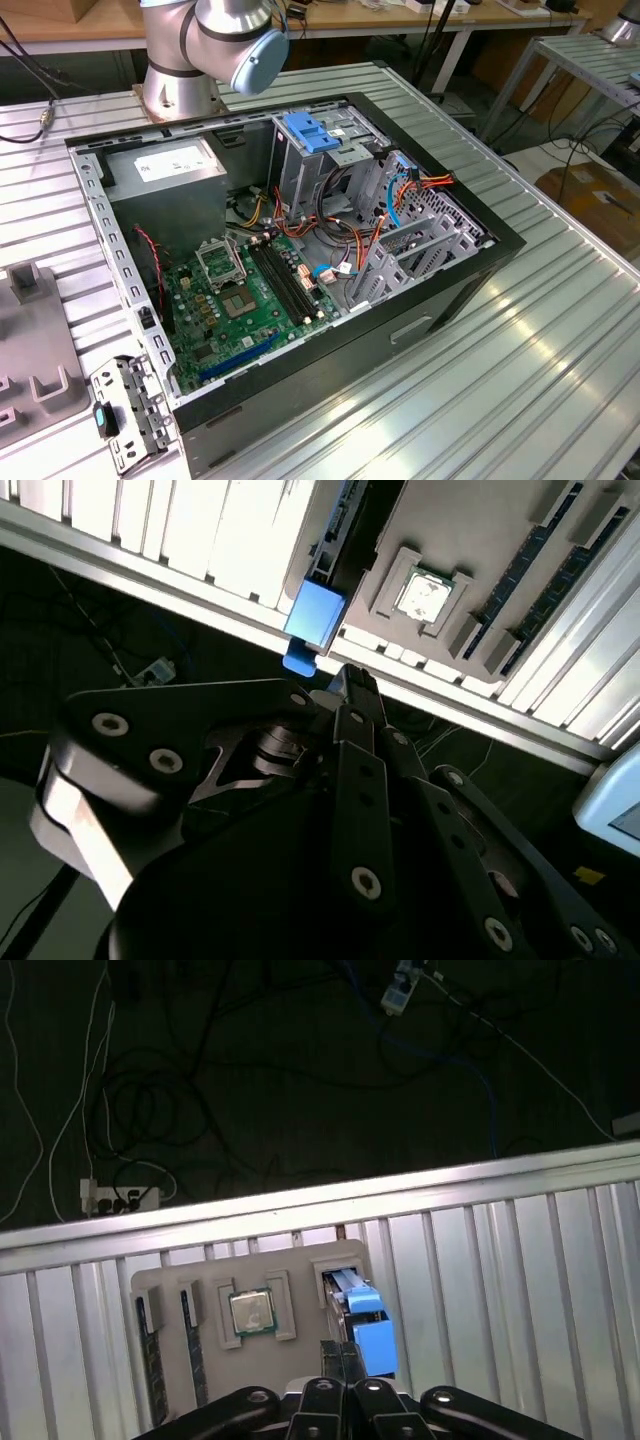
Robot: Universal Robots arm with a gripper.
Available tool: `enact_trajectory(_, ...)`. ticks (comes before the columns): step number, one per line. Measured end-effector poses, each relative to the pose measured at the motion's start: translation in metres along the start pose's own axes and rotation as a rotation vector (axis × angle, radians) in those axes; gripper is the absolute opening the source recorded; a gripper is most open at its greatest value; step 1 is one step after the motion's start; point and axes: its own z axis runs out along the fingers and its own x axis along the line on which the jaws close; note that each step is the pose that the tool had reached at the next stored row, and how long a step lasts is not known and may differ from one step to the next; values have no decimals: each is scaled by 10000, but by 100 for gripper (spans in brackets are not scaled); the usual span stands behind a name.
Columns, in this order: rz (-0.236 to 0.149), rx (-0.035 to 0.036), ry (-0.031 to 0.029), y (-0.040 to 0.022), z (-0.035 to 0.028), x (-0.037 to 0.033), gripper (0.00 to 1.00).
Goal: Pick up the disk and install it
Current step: 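Pick up the disk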
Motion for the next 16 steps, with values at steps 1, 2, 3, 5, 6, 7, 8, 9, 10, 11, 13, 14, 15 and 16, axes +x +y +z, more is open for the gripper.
enact_trajectory(1,-185,-3,7,0,0,0,11)
enact_trajectory(2,-360,-5,15,0,0,0,11)
enact_trajectory(3,-539,-8,22,0,0,0,11)
enact_trajectory(5,-904,-14,37,0,0,0,11)
enact_trajectory(6,-1078,-16,45,0,0,0,11)
enact_trajectory(7,-1356,-20,56,0,0,0,11)
enact_trajectory(8,-1541,-24,64,0,0,0,11)
enact_trajectory(9,-1798,-27,76,0,0,0,11)
enact_trajectory(10,-1896,-28,87,0,0,0,11)
enact_trajectory(11,-2010,-30,94,0,0,0,11)
enact_trajectory(13,-2347,-35,109,0,1,0,11)
enact_trajectory(14,-2599,-37,119,-1,3,-1,11)
enact_trajectory(15,-2659,-35,124,1,7,-16,11)
enact_trajectory(16,-2658,-22,124,1,15,-25,11)
